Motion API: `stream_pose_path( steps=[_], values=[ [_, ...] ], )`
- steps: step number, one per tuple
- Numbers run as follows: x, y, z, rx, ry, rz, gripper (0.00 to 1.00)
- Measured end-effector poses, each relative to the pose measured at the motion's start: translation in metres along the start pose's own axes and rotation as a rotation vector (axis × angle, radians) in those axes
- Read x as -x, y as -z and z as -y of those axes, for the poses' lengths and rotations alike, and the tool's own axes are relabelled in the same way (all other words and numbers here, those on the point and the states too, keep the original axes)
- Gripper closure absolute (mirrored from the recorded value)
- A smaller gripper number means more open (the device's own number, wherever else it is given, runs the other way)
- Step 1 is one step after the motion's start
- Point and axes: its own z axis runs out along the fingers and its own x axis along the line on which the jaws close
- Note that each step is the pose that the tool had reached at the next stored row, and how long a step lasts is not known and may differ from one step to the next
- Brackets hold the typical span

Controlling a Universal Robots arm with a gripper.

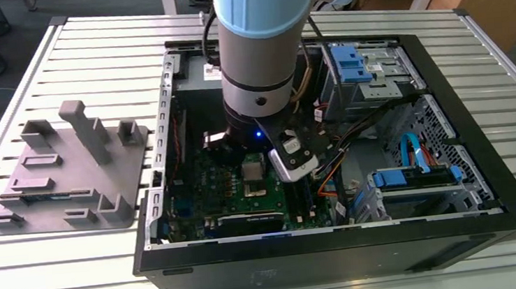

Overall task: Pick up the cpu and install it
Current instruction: 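Place the cpu into insertion slot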

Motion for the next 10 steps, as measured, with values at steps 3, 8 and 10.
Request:
stream_pose_path(
  steps=[3,8,10],
  values=[
    [-0.0001,-0.0036,0.0015,-0.0001,0.0,0.0,0.53],
    [0.0001,-0.0095,0.0029,-0.0015,0.0,0.0,0.53],
    [0.0001,-0.0115,0.0043,-0.0023,0.0,-0.0001,0.53]
  ],
)
